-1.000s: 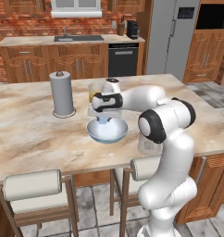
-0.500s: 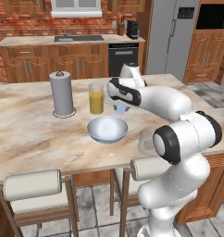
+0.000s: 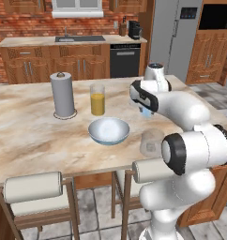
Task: There are two ice cubes in the ice bowl. Place both ice cubes in the glass cup.
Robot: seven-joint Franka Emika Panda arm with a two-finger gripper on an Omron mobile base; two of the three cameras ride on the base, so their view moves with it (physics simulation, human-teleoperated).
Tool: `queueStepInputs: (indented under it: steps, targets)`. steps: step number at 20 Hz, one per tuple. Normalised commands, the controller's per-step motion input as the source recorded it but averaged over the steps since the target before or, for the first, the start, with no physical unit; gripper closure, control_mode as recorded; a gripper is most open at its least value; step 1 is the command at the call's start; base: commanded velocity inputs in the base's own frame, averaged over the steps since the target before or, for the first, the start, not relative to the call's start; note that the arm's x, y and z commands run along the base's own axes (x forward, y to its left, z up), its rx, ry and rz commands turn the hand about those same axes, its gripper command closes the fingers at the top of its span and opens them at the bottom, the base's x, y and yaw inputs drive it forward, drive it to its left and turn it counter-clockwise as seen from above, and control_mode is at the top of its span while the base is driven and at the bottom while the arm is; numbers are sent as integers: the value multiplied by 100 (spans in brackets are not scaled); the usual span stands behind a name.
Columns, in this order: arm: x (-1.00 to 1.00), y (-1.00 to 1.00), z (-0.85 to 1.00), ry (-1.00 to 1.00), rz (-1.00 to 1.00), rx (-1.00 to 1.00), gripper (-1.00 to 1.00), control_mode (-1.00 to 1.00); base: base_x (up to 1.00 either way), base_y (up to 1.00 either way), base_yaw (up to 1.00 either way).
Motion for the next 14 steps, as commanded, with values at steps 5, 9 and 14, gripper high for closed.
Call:
queueStepInputs:
  steps: [5, 9, 14]
  targets:
    - [0, -57, -45, 10, -9, 1, 100, -100, 0, 0, 0]
    - [0, -17, -50, 10, -2, 6, 100, -100, 0, 0, 0]
    - [0, -2, -66, 5, 0, 0, 100, -100, 0, 0, 0]
